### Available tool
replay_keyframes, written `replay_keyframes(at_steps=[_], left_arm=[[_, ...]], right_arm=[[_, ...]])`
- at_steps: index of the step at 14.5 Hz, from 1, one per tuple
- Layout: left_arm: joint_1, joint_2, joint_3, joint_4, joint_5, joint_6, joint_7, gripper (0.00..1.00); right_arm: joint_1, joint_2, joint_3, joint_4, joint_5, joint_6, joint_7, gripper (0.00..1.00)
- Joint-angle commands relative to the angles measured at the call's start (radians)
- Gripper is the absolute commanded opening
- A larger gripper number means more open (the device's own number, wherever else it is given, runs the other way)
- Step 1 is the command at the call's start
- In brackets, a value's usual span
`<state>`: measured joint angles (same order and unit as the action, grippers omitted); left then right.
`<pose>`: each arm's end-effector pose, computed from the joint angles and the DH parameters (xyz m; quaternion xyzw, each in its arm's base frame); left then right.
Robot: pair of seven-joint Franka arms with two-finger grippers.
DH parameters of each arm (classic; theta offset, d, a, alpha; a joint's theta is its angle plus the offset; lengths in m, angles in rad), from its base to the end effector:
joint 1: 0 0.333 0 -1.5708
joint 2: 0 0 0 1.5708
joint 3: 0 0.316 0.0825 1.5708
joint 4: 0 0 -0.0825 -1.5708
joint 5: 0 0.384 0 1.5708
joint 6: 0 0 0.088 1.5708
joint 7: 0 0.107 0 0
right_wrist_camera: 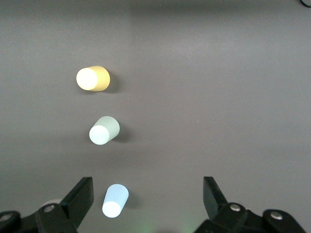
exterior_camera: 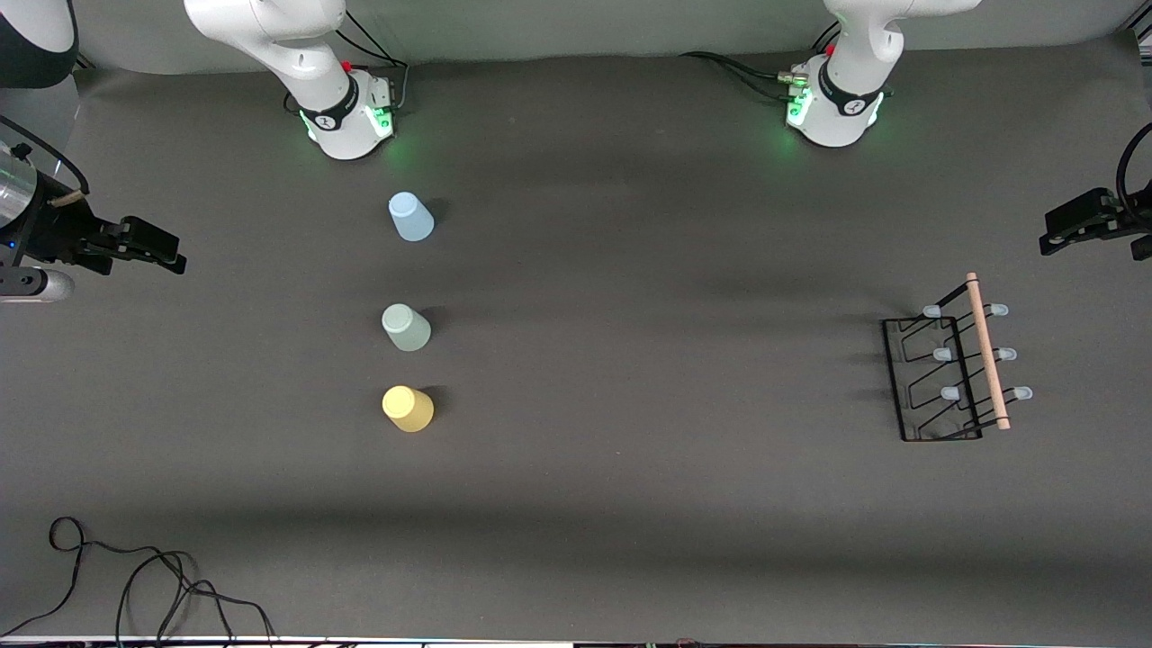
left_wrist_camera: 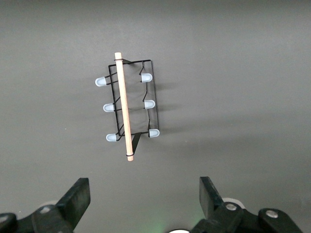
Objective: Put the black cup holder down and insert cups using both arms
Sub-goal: 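Reach the left gripper toward the black wire rack while the right gripper advances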
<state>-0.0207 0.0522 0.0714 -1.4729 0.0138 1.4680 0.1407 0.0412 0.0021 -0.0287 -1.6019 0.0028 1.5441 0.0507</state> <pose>0.5597 0.0288 0.6325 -0.9986 0.0444 0.0292 0.0060 0.5511 0.0072 0.6065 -0.9994 0.0191 0.0300 0.0004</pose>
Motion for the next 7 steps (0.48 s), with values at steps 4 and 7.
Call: replay_keyframes(at_steps=[4,7], left_arm=[[0.001,-0.015,0.010,-0.029,0.003,0.015,-0.001,1.00],[0.022,-0.012,0.010,-0.113,0.005,0.153,-0.001,1.00]], right_arm=[[0.005,0.013,-0.002,0.025,-0.020,-0.018,-0.022,1.00],[0.006,0.013,-0.002,0.026,-0.020,-0.018,-0.015,1.00]])
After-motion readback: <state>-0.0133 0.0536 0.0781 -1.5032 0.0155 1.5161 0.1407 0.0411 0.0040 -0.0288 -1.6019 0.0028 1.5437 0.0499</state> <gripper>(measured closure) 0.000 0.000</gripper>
